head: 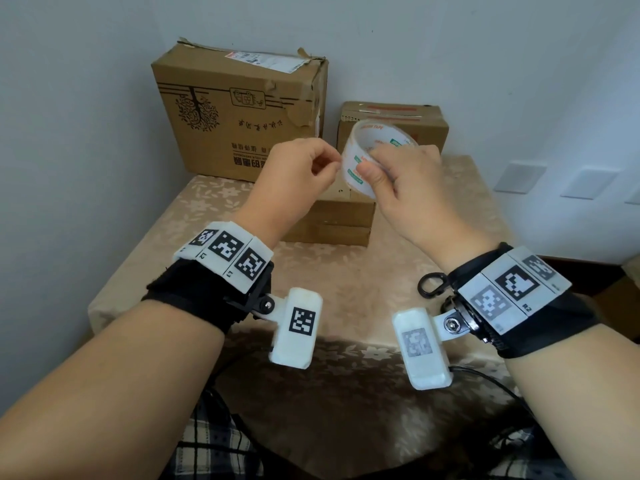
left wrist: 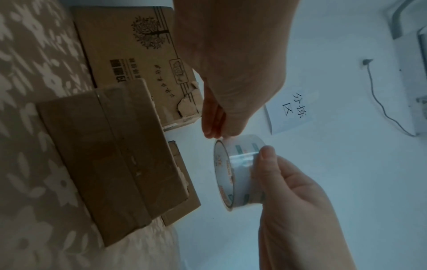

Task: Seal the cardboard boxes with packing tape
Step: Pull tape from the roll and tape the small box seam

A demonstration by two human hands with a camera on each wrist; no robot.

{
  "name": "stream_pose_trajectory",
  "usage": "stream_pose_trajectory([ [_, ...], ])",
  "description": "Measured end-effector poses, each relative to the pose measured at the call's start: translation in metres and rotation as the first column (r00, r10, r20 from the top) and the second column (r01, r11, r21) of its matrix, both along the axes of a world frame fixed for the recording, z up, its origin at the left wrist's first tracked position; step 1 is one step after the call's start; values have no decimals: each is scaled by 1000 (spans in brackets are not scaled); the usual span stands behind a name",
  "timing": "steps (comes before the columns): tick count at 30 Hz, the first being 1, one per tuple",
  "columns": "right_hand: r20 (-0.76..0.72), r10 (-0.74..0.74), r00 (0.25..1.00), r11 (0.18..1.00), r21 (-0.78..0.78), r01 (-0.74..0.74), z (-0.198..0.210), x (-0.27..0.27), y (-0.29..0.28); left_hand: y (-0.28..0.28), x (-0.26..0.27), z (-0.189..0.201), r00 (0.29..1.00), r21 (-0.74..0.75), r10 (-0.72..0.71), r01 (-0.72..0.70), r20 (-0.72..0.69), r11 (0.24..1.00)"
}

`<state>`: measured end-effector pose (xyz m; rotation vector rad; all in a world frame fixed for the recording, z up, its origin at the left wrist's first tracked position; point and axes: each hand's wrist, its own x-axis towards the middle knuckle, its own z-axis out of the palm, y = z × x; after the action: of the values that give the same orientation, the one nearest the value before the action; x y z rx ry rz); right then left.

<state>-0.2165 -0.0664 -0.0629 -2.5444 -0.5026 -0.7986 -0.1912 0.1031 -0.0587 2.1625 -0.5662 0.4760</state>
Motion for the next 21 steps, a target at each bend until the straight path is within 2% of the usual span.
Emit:
stream_pose_trajectory([
  [2,16,-6,1000,999,-46,7,0,-1,1,0,0,3,999,116,25,-30,49,993],
  [5,40,33,999,998,-52,-31,1,-3,3,1,1,6,997,191,31,-44,69,981],
  [11,25,39,999,999,-39,-38,4,-5,8,3,4,3,999,183,35,-41,34,982],
  [17,-1,-24,1000,994,-104,24,4,-3,9,0,7,-1,1000,182,21,-20,1,983],
  [21,-31,-51,998,991,-128,46,4,-1,9,-2,5,-2,999,97,-11,16,-51,995],
])
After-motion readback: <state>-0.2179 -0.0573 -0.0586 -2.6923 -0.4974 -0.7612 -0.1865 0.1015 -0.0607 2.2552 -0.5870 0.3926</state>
